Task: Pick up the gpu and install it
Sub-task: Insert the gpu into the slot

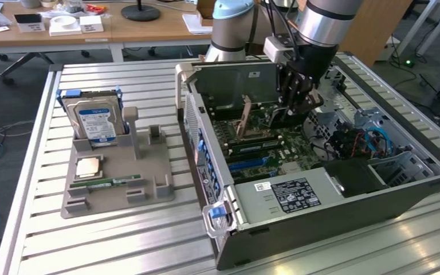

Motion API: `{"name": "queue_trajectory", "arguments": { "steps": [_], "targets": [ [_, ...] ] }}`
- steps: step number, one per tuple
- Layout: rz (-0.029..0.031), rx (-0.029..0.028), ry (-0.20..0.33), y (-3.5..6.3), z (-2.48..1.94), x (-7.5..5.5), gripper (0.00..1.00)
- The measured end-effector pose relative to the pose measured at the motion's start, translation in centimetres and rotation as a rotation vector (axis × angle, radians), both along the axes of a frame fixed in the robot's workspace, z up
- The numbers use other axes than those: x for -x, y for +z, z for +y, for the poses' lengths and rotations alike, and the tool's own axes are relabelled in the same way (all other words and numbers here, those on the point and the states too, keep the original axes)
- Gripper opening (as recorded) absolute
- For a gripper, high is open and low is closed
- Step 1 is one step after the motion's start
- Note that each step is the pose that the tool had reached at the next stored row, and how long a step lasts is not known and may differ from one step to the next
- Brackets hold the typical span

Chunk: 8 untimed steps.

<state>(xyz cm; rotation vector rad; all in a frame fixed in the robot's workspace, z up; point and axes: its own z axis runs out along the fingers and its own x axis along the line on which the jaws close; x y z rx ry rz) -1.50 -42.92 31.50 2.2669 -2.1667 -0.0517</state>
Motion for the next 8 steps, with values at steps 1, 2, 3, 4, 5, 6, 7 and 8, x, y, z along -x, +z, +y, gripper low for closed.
{"name": "queue_trajectory", "arguments": {
  "steps": [1,2,3,4,5,6,7,8],
  "targets": [
    [-0.0001,-0.0001,0.000,-0.03,0.00,0.00,0.26],
    [0.0000,-0.0001,0.000,-0.05,0.00,0.00,0.26],
    [0.0000,0.0000,0.000,-0.07,0.00,0.00,0.26],
    [0.0000,0.0000,0.000,-0.11,0.00,0.00,0.26],
    [0.0000,0.0000,0.000,-0.14,0.00,0.00,0.26],
    [0.0000,0.0000,0.000,-0.18,0.00,0.00,0.26],
    [0.0000,0.0000,0.000,-0.21,0.00,0.00,0.26],
    [0.0001,0.0000,0.000,-0.25,0.00,0.00,0.26]
  ]
}}
